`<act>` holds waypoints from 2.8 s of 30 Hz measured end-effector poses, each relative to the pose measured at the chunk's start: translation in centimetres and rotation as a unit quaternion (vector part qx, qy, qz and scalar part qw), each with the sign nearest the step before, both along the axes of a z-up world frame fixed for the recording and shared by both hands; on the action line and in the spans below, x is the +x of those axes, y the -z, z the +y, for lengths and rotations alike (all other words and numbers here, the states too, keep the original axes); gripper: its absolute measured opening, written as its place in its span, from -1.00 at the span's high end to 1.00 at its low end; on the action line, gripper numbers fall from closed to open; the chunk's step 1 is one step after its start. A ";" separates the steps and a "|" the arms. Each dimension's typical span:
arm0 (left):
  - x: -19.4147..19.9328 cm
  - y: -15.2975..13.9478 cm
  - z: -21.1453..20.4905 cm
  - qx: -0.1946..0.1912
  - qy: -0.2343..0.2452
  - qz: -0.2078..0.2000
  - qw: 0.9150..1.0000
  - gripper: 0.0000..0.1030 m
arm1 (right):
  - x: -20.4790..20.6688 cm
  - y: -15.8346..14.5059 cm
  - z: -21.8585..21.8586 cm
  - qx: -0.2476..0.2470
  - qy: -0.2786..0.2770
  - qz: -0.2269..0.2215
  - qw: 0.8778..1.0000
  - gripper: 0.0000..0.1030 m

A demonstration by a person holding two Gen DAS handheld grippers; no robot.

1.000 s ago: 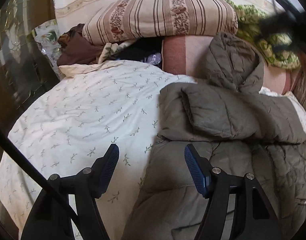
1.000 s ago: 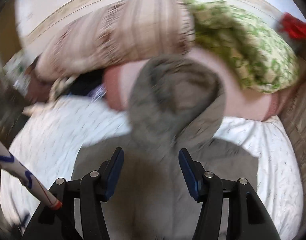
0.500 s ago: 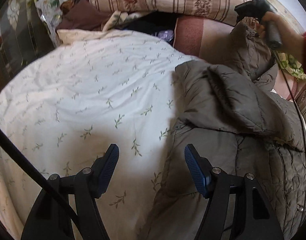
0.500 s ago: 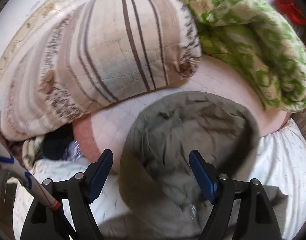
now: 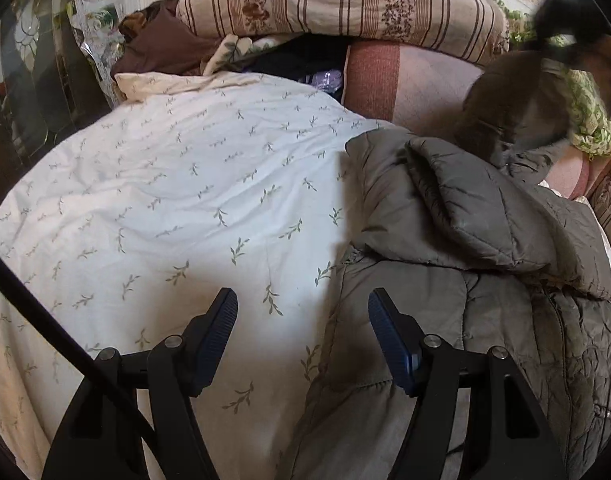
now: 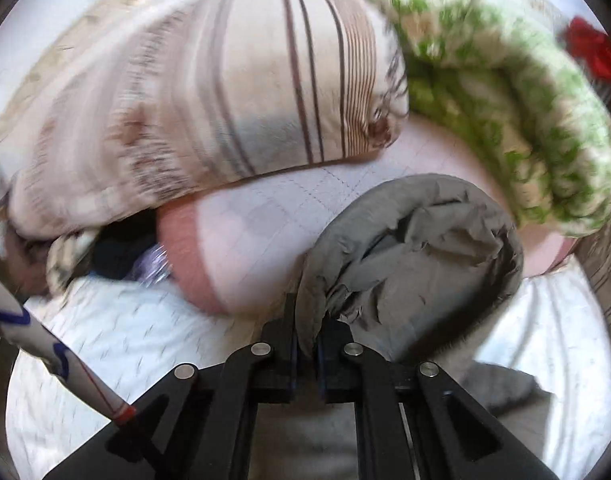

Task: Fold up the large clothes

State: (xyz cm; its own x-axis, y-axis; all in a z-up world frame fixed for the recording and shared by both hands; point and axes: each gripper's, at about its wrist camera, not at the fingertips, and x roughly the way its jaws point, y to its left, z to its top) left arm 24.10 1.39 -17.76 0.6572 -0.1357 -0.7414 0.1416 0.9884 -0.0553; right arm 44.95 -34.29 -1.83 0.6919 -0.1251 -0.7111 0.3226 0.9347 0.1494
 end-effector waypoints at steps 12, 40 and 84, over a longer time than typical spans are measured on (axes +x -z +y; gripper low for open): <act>0.1 0.1 2.7 -0.016 -0.045 0.012 0.999 -0.30 | -27.1 5.4 6.9 0.086 -0.068 0.027 0.994 0.86; -0.9 0.0 3.0 -0.023 -0.047 0.007 0.999 -0.30 | -25.4 5.3 2.5 -0.053 0.027 -0.005 0.998 -0.20; -20.1 -7.7 -3.2 0.075 -0.028 -0.060 0.995 -0.30 | -50.9 13.0 3.4 0.012 0.034 -0.030 0.999 -0.38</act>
